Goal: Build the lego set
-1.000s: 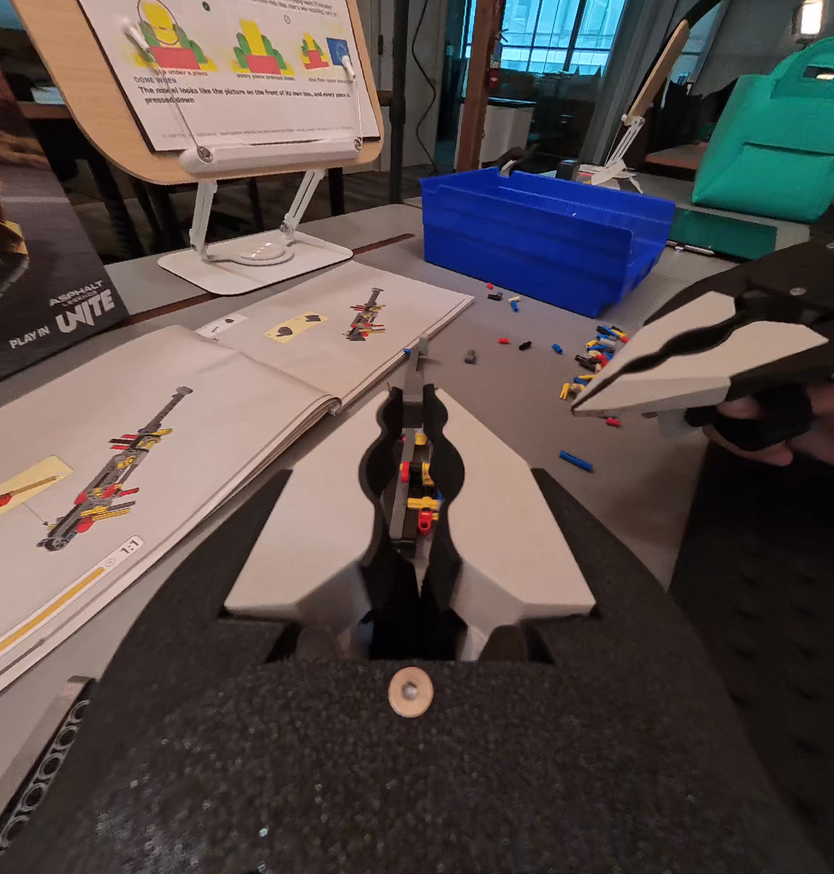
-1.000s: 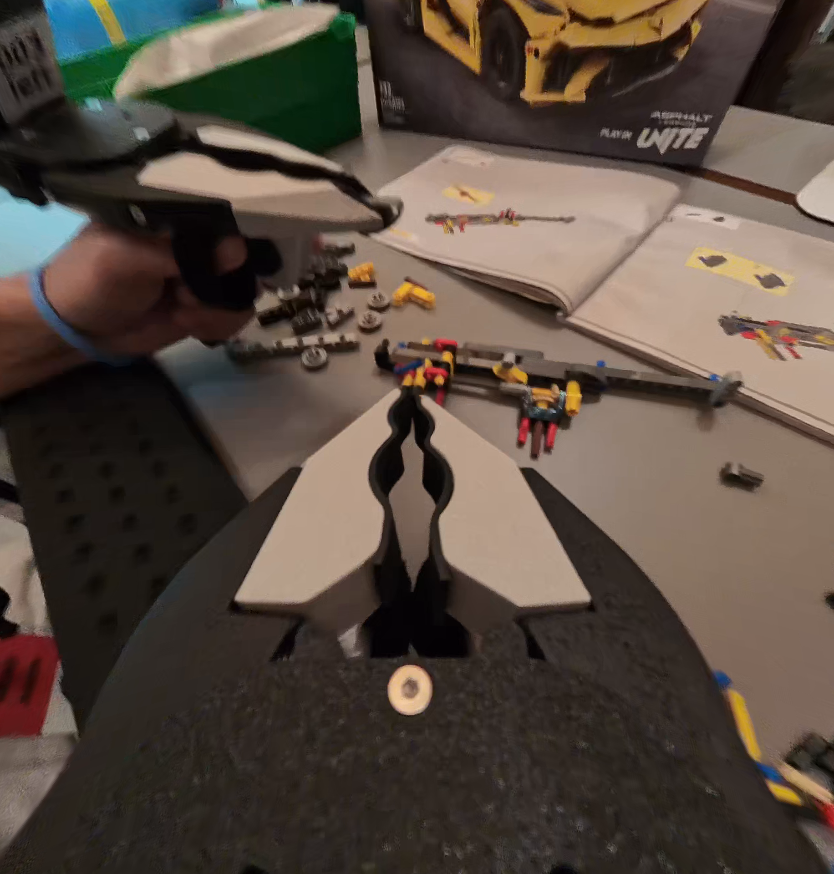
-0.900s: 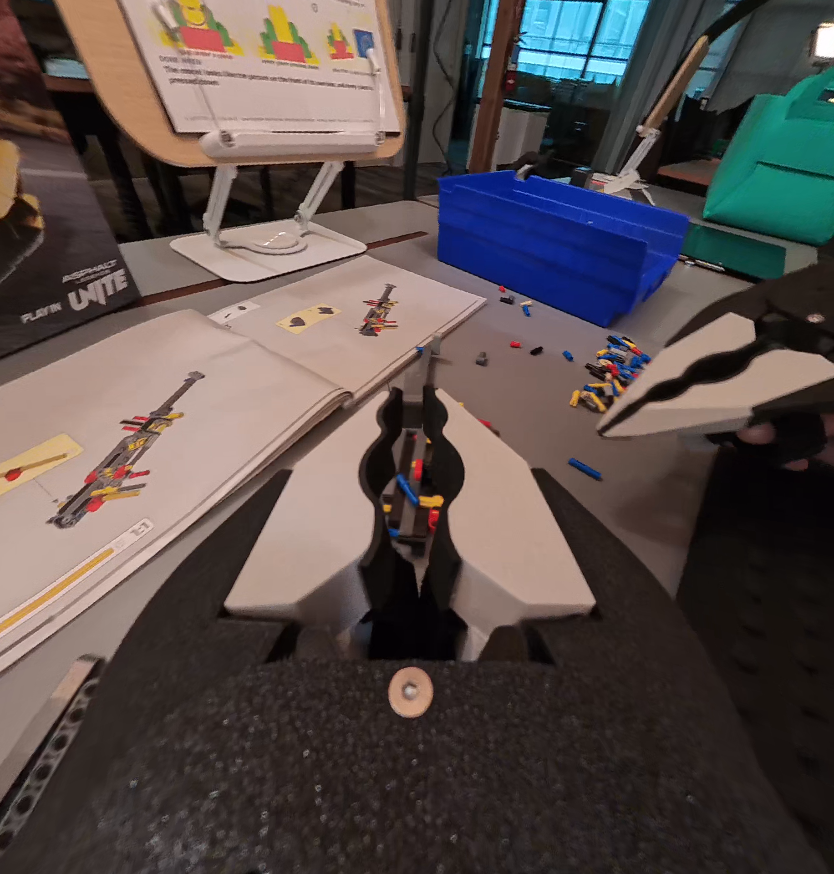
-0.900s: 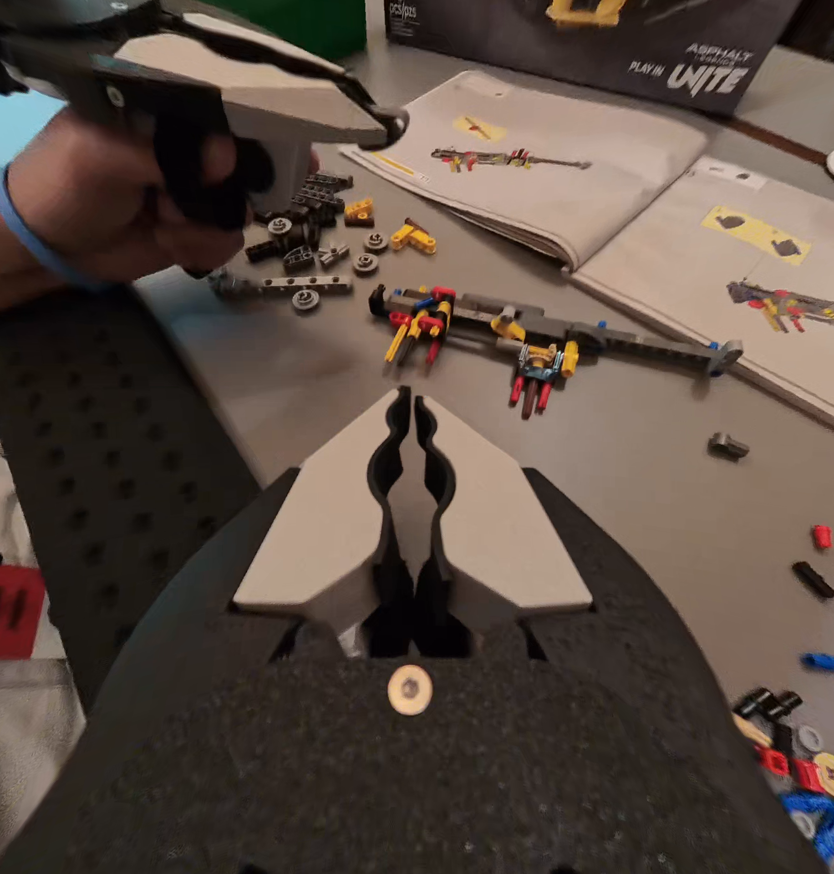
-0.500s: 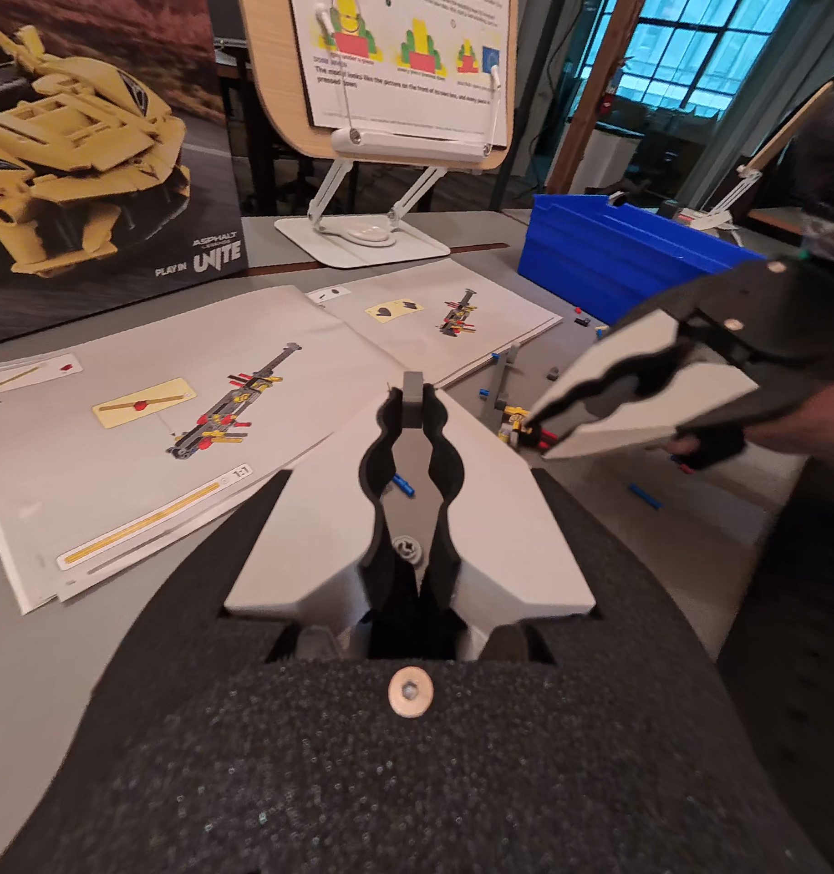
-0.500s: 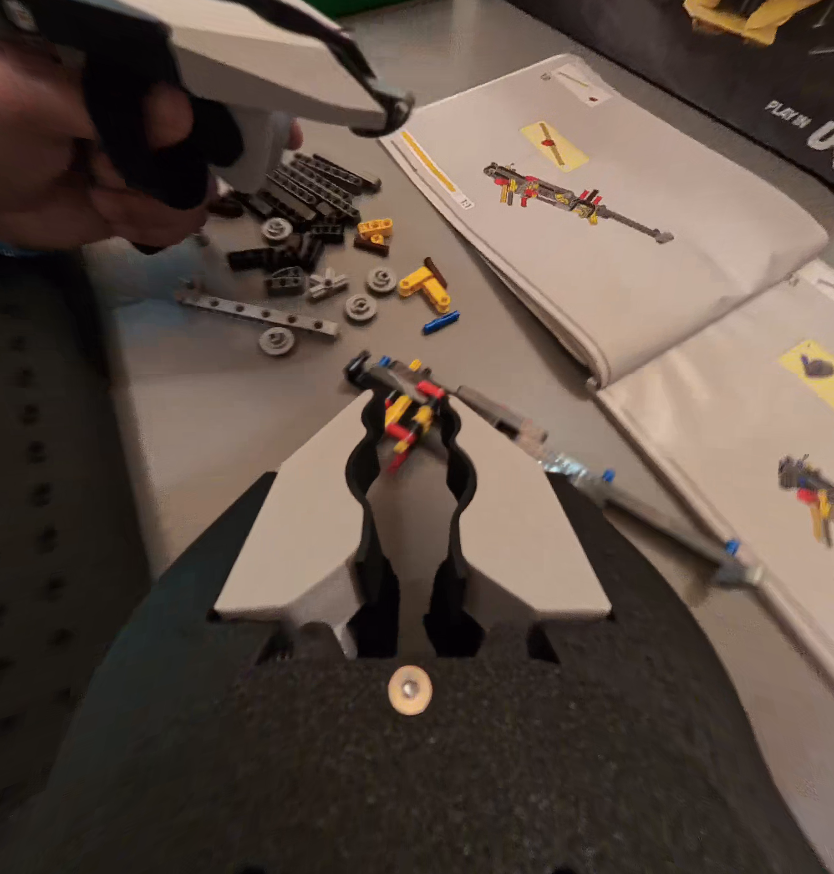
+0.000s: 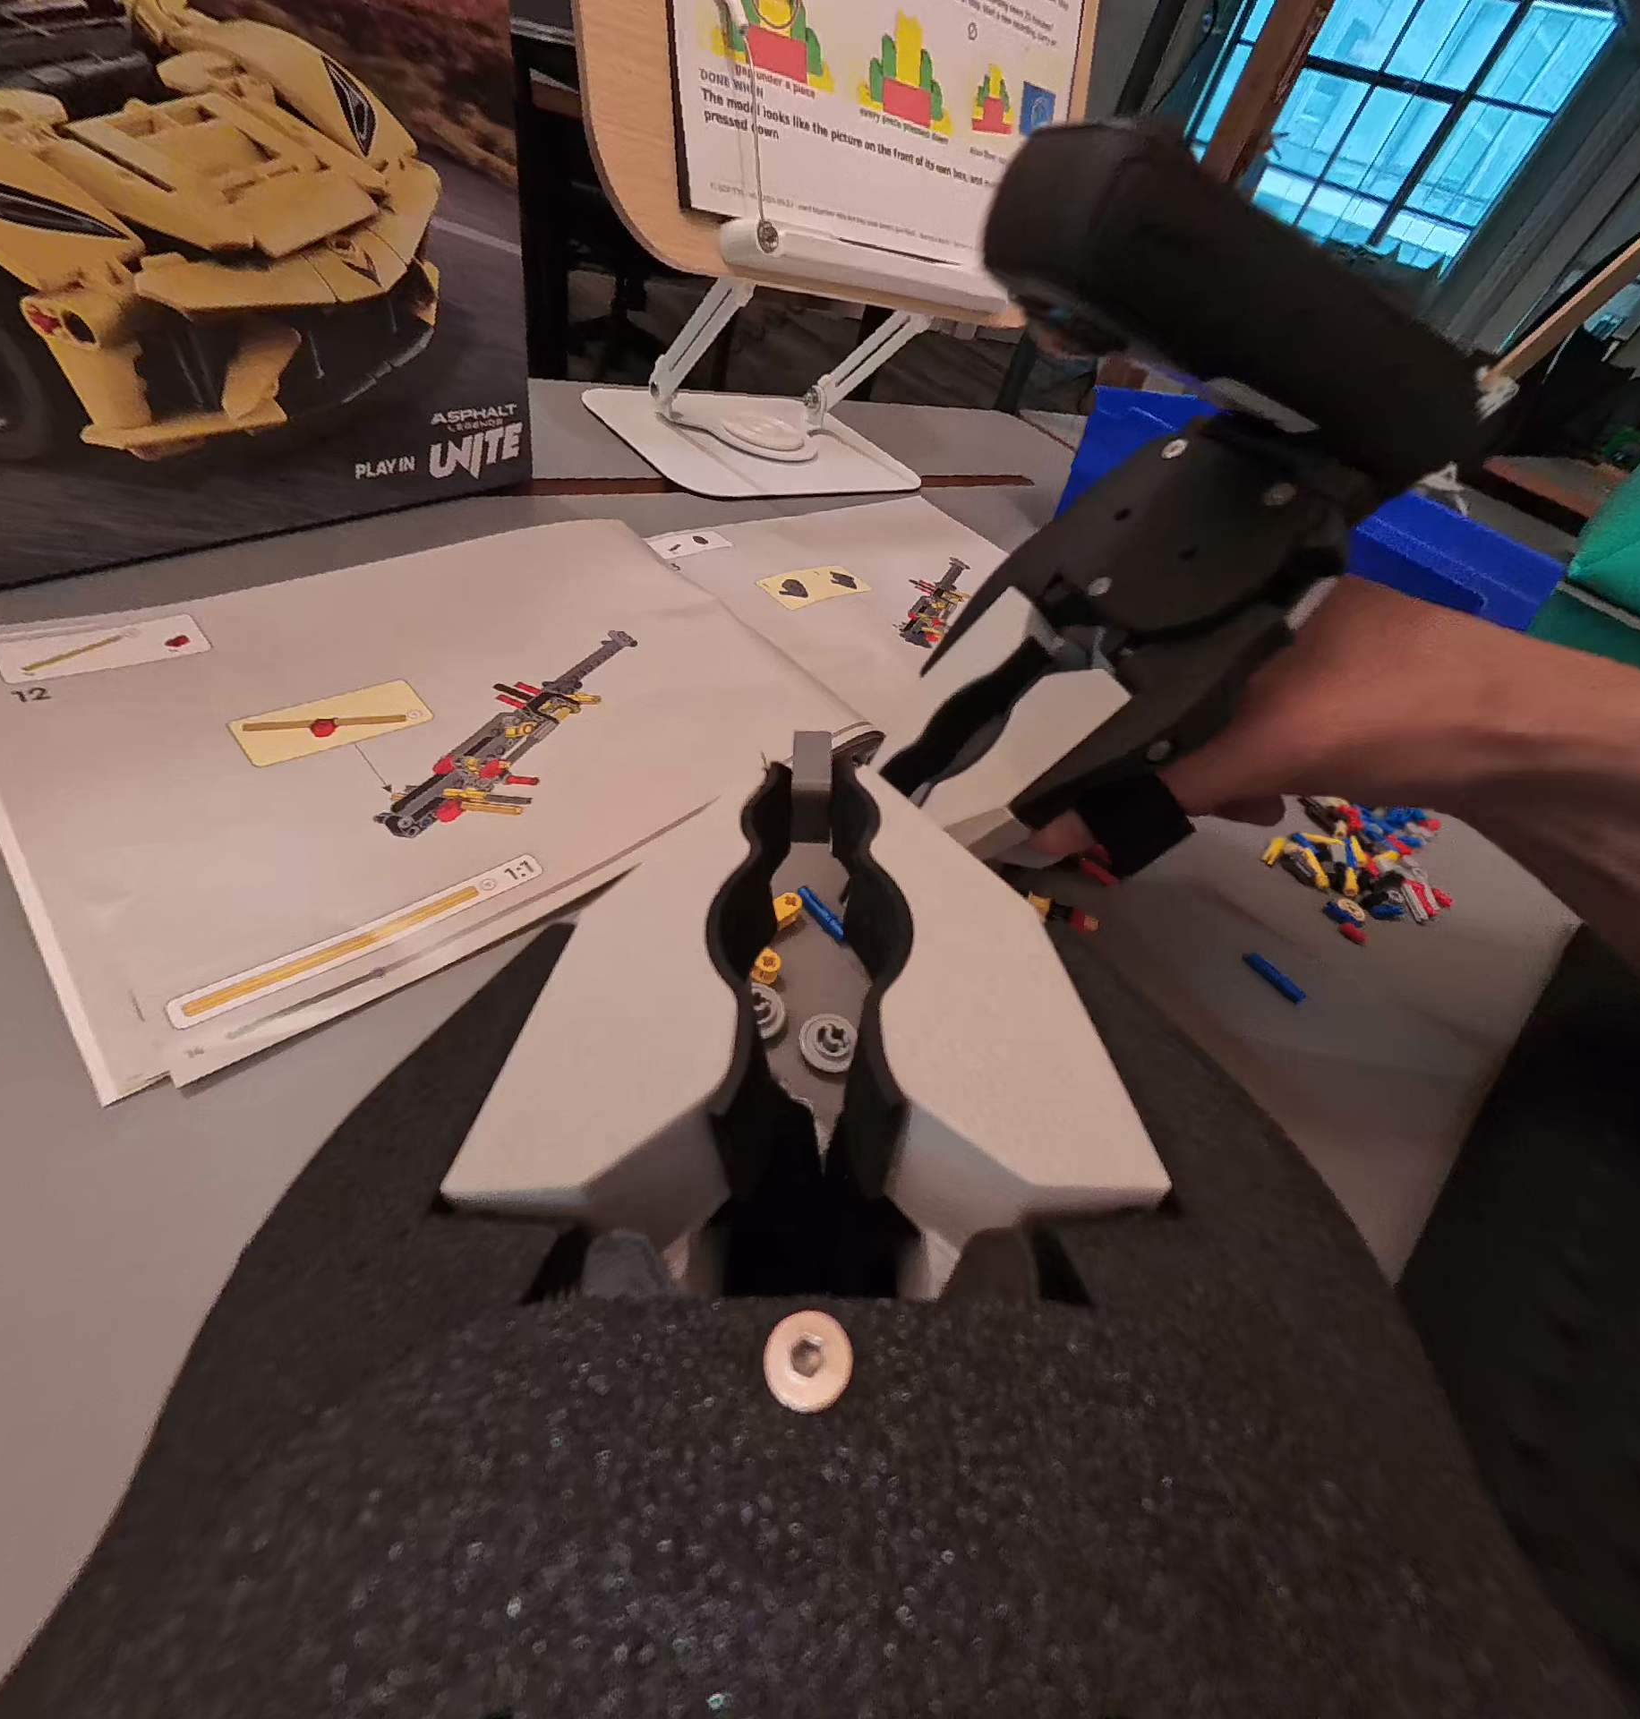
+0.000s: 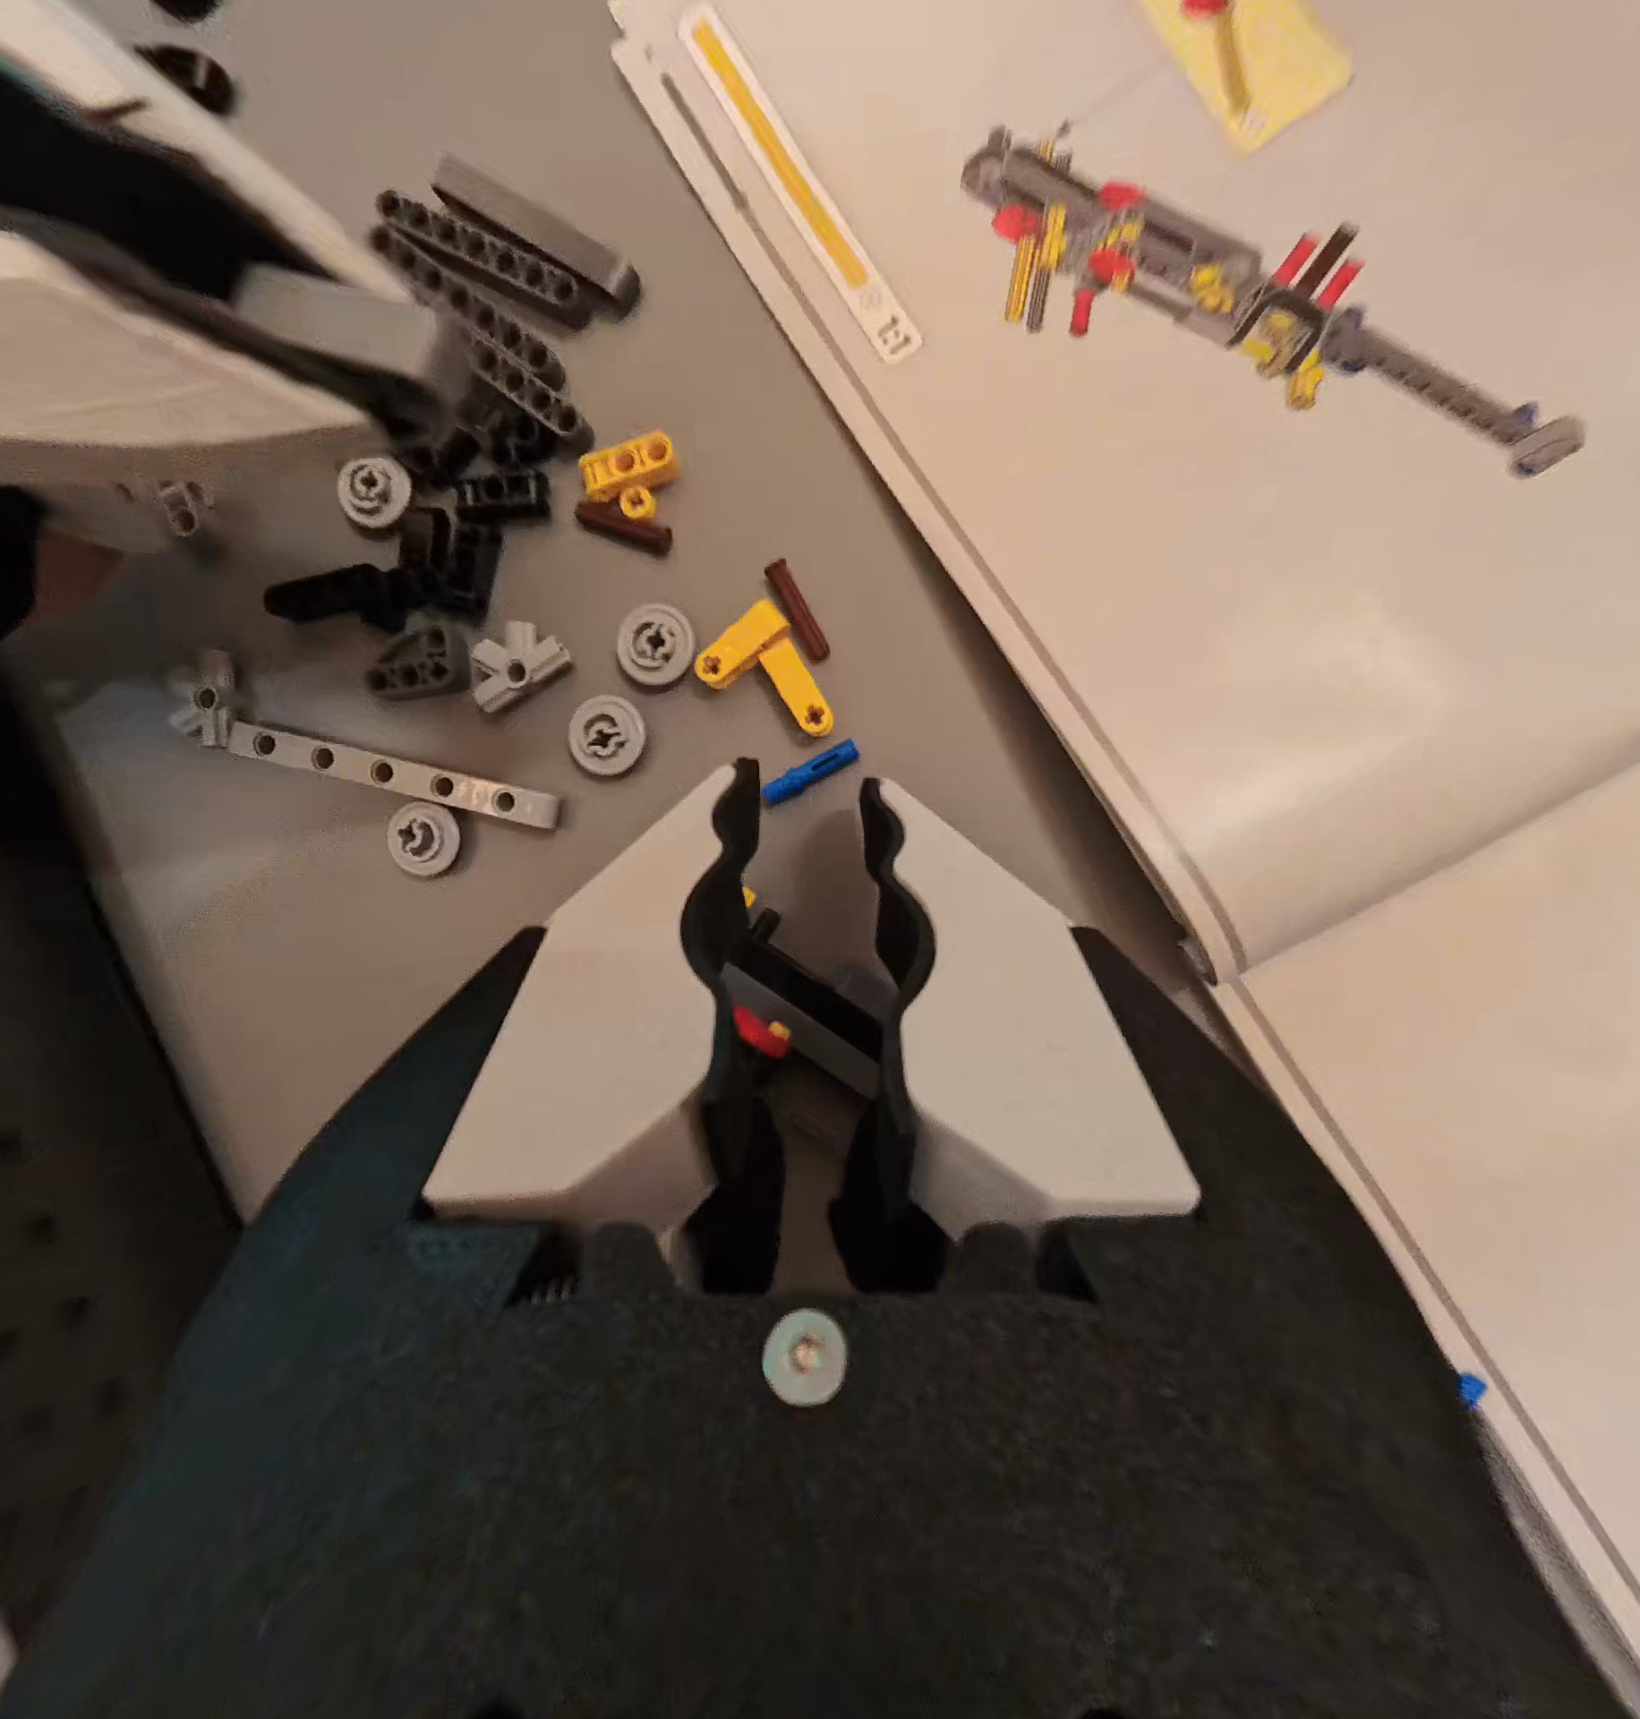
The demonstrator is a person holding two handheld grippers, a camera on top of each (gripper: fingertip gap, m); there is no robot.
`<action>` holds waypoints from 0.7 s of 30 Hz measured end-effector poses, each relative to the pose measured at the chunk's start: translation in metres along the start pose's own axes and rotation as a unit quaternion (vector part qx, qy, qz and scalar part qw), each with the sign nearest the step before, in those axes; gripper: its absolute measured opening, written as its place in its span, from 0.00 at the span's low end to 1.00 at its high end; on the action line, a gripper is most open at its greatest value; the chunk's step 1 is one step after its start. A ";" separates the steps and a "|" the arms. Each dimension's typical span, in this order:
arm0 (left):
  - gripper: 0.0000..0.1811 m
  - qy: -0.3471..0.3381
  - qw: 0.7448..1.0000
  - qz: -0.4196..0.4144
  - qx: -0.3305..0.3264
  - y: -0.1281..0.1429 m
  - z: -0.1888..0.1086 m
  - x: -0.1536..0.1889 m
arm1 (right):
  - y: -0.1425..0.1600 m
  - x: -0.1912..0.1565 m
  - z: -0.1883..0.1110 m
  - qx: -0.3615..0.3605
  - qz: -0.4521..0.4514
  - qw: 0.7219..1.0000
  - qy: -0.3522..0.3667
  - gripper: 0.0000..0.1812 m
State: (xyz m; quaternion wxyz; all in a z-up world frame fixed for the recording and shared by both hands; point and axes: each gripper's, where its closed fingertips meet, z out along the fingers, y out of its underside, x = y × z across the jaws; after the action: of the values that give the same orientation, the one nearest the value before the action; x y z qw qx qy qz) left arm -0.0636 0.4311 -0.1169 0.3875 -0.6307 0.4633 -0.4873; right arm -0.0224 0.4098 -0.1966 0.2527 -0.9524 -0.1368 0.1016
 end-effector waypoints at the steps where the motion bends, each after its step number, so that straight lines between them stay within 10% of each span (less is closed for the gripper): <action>1: 0.04 0.001 1.000 -0.004 0.001 0.000 0.000 -0.001 | 0.002 0.002 0.003 -0.018 0.012 1.000 -0.012 0.12; 13: 0.04 0.003 0.999 -0.043 -0.017 0.008 0.001 -0.008 | 0.006 0.005 0.017 -0.171 -0.019 0.985 0.020 0.02; 21: 0.04 0.016 0.997 -0.039 -0.060 0.024 0.006 -0.002 | -0.015 0.006 0.000 -0.010 0.041 0.999 -0.009 0.01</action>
State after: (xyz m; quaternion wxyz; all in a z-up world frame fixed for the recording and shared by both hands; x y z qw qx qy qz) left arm -0.0625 0.4270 -0.1410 0.3227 -0.6627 0.4723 -0.4834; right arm -0.0202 0.4237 -0.1896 0.2371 -0.9588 -0.1014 0.1193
